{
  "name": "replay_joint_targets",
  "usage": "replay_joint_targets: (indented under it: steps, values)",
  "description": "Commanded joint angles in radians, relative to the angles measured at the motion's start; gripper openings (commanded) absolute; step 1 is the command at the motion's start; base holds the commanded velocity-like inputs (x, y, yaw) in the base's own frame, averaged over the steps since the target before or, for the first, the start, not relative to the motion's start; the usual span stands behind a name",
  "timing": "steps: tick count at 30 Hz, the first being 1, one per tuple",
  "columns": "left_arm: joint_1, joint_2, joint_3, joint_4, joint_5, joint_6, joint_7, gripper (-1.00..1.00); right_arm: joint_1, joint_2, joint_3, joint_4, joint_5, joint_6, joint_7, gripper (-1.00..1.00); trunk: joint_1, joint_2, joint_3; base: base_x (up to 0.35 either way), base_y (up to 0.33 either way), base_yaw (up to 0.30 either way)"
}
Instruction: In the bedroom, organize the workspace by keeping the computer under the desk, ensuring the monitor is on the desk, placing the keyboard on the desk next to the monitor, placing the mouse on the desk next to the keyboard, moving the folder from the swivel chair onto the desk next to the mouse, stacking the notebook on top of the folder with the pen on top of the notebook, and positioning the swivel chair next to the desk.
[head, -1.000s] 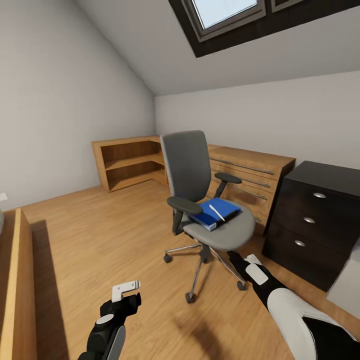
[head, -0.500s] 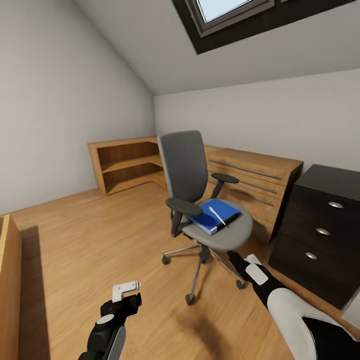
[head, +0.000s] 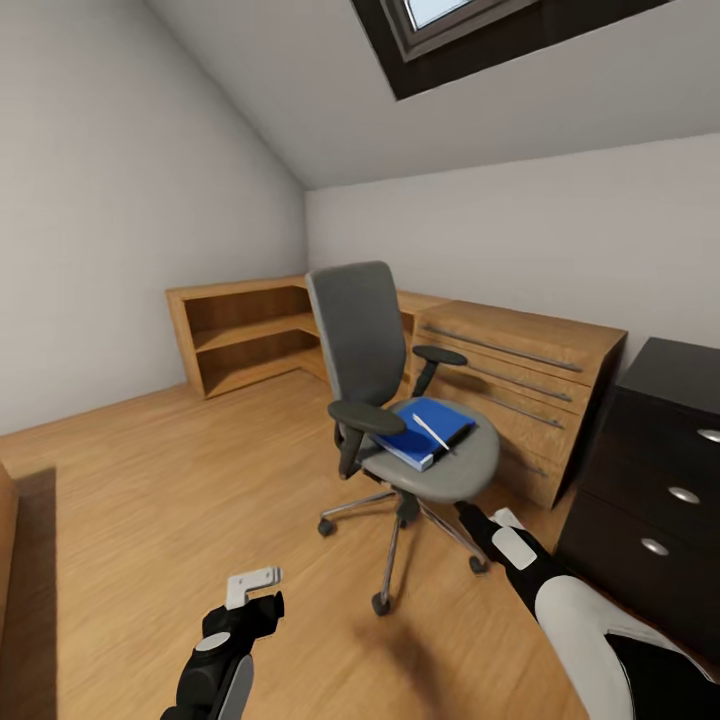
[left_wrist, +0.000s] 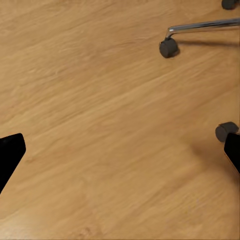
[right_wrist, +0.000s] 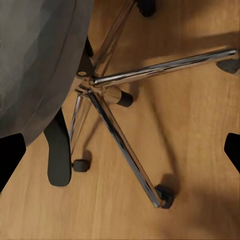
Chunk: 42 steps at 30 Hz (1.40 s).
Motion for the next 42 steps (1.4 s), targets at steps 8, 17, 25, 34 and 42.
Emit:
replay_joint_targets:
  steps: [8,17,25,34,42]
  values:
    - [-0.001,0.000,-0.001,-0.001,0.010,0.002,0.009,1.00,0.000,0.000,0.002,-0.003,-0.012,0.005,-0.002,1.00,0.000,0.000,-0.001,0.320,0.000,0.000]
    - [-0.001,0.000,-0.001,0.001,0.011,0.005,0.010,1.00,0.000,0.000,0.002,-0.003,-0.012,0.005,-0.002,1.00,0.000,0.000,-0.001,0.085,0.000,0.000]
    - [-0.001,0.000,-0.001,0.001,0.011,0.006,0.010,1.00,0.000,0.000,0.002,-0.002,-0.012,0.005,0.000,1.00,0.000,0.000,-0.001,0.002,0.000,0.168]
    - [-0.001,-0.001,-0.002,0.023,0.011,0.006,0.008,1.00,0.000,0.001,0.002,-0.001,-0.014,0.005,0.003,1.00,0.000,0.000,-0.001,0.000,0.000,0.179]
    - [-0.001,-0.001,-0.003,0.027,0.011,0.007,0.006,1.00,0.000,0.001,0.002,0.000,-0.014,0.005,0.003,1.00,0.000,0.000,-0.001,-0.093,0.000,0.010]
